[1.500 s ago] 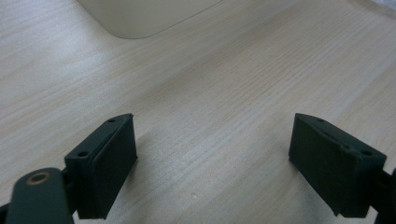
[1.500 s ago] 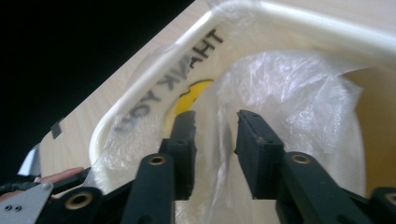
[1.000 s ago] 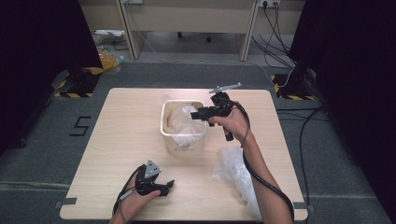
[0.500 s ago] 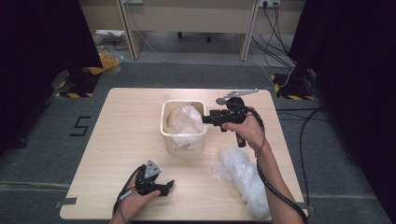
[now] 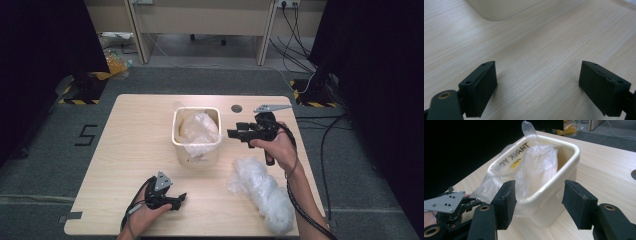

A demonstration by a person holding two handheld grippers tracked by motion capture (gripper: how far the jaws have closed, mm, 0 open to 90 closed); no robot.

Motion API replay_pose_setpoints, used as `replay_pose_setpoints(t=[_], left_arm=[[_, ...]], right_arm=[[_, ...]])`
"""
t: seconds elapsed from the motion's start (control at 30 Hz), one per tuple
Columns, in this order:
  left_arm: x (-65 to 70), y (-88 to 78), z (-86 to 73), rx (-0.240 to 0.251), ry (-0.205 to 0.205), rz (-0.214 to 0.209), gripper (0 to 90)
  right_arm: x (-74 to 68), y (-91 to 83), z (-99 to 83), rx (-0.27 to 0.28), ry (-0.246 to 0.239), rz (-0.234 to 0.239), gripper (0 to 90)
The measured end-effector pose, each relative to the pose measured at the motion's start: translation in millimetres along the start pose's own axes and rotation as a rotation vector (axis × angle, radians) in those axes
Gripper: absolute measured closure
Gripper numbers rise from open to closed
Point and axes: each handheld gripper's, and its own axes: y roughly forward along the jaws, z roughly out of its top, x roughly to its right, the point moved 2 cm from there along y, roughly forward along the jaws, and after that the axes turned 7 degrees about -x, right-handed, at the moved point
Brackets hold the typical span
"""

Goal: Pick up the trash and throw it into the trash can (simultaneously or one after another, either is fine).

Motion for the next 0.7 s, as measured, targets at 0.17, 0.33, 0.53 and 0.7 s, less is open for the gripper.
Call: replay_pose_setpoints(t=[0.17, 0.33, 0.53, 0.7], left_arm=[[0.1, 0.2, 0.0, 0.002, -0.002, 0.002, 14.1], [0.0, 0.2, 0.0, 0.003, -0.003, 0.002, 14.1], [-0.1, 0.0, -0.1, -0.002, -0.001, 0.003, 14.1], [-0.1, 0.1, -0.1, 0.000, -0.003, 0.004, 14.0]], right_arm=[[2.9, -9.6, -18.0, 0.009, 0.009, -0.013, 41.6], [4.8, -17.7, -39.2, 0.017, 0.023, -0.029, 40.1], [8.5, -26.6, -70.1, 0.015, 0.043, -0.057, 39.1], [12.4, -31.3, -93.7, 0.003, 0.067, -0.075, 38.4]])
